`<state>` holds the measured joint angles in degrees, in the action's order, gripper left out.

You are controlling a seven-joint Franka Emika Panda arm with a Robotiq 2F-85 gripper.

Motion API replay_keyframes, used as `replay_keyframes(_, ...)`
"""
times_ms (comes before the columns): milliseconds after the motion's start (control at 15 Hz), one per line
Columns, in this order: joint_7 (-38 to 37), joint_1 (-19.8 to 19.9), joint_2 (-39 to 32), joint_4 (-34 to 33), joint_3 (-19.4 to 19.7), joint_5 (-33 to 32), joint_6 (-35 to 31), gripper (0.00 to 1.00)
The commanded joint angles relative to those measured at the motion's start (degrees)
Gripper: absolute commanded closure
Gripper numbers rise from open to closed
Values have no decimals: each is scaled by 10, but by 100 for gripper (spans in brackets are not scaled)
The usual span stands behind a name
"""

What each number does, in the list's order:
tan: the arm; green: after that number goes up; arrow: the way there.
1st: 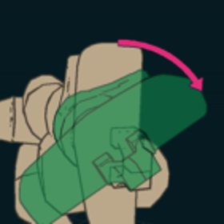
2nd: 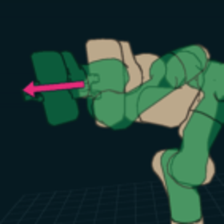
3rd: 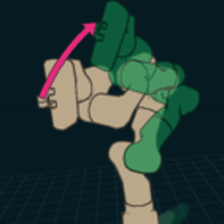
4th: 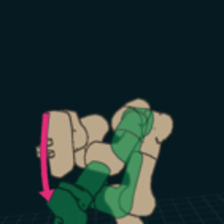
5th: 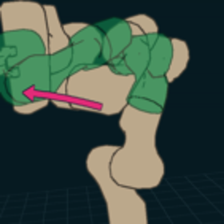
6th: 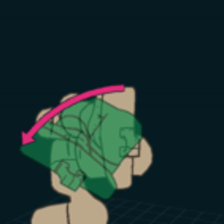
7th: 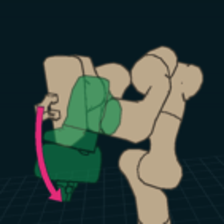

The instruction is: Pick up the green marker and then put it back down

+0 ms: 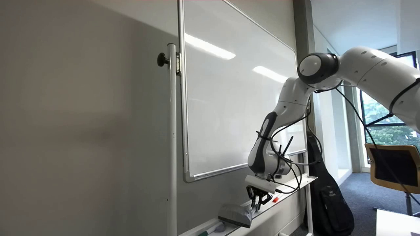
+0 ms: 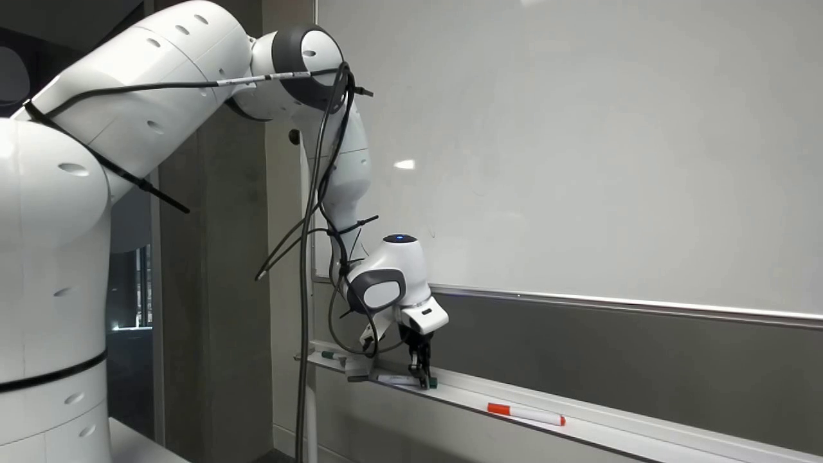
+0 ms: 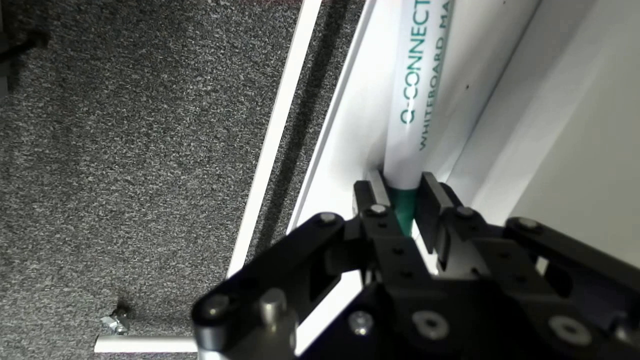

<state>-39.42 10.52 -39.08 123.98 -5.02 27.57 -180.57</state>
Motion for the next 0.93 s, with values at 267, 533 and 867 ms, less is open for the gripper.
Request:
replay_keyframes(267, -6, -47, 49, 27, 77, 13, 7, 95)
replay_keyframes(533, -16, -67, 76, 38, 113, 12, 42, 95)
replay_keyframes(867, -59, -100, 120, 50, 173, -20, 161, 95)
